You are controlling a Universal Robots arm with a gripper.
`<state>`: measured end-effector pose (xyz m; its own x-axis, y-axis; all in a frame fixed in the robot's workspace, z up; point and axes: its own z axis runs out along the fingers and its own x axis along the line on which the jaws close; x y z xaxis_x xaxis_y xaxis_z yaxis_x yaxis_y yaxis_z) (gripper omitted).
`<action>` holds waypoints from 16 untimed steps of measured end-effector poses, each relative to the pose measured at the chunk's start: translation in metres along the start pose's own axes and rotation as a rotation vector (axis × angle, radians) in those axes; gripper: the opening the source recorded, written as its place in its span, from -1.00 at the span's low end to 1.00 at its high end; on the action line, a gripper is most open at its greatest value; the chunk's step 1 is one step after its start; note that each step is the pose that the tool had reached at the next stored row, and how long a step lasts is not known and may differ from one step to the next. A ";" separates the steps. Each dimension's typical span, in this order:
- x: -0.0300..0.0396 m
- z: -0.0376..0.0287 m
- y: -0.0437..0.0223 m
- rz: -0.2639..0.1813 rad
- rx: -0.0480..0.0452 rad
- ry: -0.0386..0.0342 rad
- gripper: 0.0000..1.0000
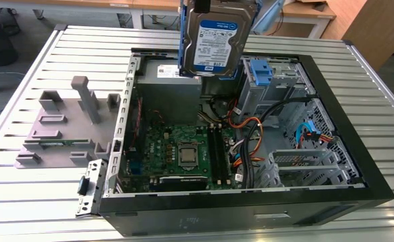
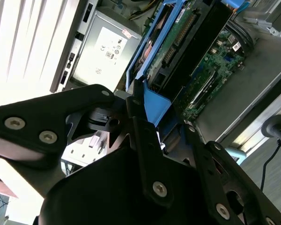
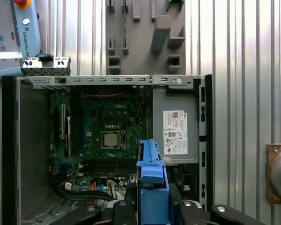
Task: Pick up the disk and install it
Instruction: 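Pick up the disk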
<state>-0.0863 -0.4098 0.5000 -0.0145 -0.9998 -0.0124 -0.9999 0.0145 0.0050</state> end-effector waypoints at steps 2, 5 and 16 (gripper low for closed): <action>0.0002 -0.0001 -0.0042 0.000 -0.0010 0.0001 -0.27; 0.0005 -0.0001 -0.0094 0.000 -0.0020 0.0000 -0.27; 0.0039 -0.0001 -0.0099 0.000 -0.0020 0.0000 -0.27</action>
<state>-0.0765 -0.4139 0.5000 -0.0145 -0.9998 -0.0123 -0.9999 0.0145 0.0071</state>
